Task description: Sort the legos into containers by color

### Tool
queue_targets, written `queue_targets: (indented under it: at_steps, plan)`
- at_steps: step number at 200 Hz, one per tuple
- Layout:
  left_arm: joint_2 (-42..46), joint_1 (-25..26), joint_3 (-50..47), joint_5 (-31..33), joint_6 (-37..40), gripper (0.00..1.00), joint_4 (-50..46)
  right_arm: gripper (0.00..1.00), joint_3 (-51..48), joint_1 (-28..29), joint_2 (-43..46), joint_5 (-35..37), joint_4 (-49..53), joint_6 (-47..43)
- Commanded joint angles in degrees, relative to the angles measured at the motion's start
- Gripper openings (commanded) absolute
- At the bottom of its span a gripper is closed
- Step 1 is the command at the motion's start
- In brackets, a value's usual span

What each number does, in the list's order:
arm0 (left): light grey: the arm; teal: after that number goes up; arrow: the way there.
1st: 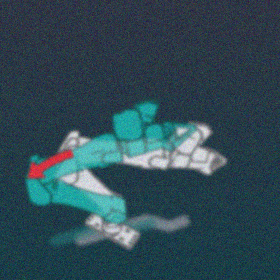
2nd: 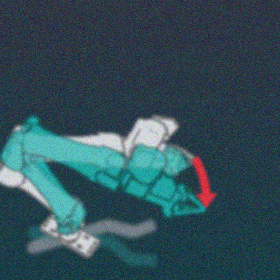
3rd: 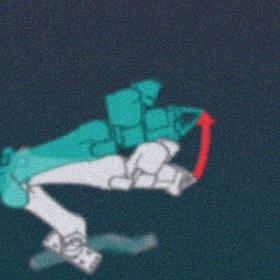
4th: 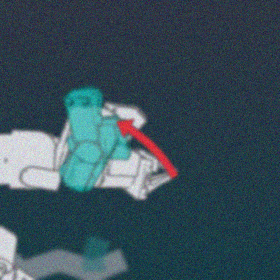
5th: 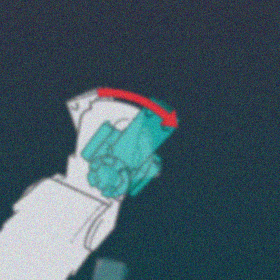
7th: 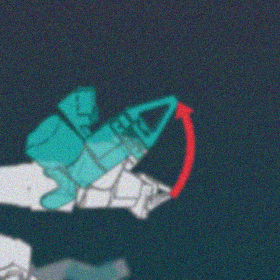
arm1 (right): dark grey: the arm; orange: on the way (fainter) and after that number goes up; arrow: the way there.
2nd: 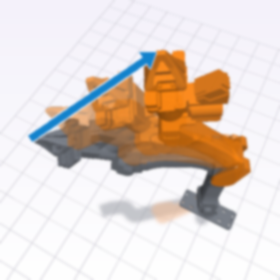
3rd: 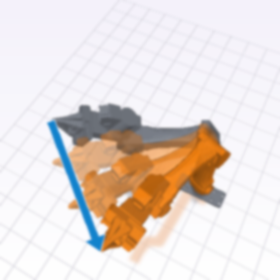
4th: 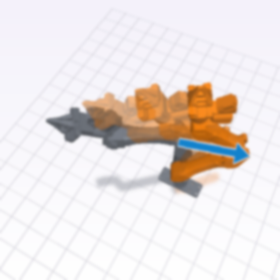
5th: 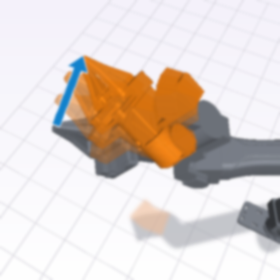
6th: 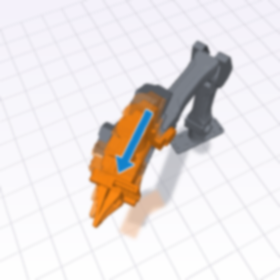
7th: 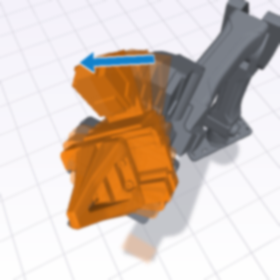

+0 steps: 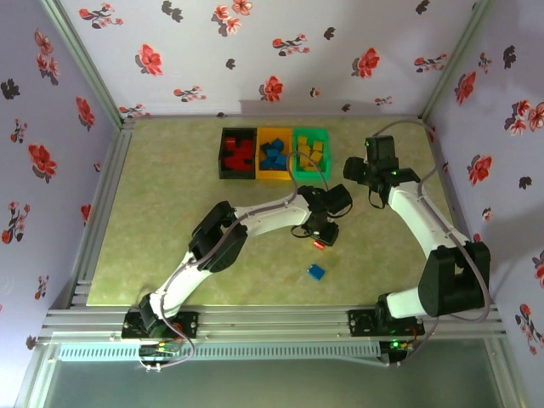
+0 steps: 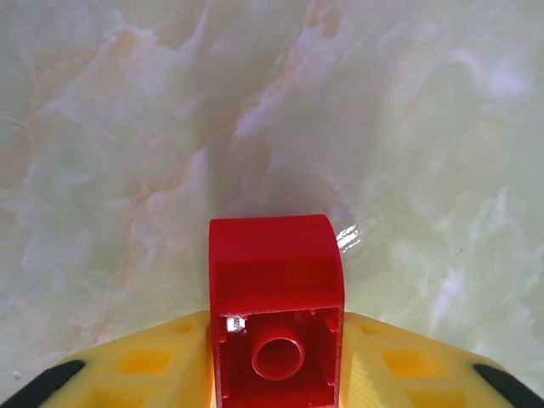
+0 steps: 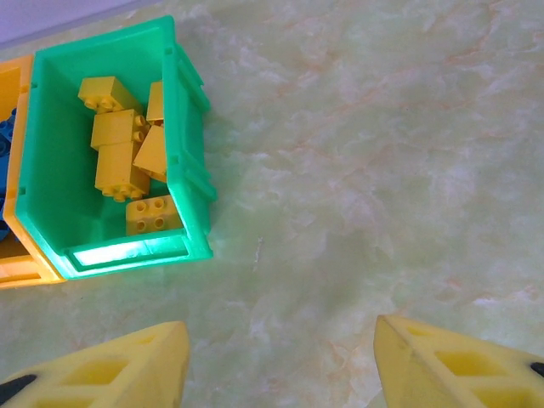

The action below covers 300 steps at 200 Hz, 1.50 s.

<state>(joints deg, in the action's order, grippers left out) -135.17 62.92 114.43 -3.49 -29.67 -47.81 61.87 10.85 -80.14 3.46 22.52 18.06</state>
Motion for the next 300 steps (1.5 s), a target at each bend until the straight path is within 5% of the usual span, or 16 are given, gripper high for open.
queue_targets:
  at_steps: [1,69,185,300]
  plan:
    - [-1.34,0.19,1.58,1.07,0.58,0.35,-1.87,0.6,-0.65,-0.57,1.73,1.01,0.66,-0.08]
    - [5.62,-2.95,-2.16,3.92,4.51,0.3,-2.08,0.6,-1.65,-0.75,3.1,1.72,0.86,-0.44]
    - [21.47,-23.21,-8.31,13.33,11.13,0.31,-4.14,0.59,-3.2,-0.66,3.82,-0.87,0.73,0.12]
    - [8.67,-37.24,8.42,12.03,13.76,0.37,-2.83,0.59,-4.22,10.29,2.19,-3.21,1.98,-1.88]
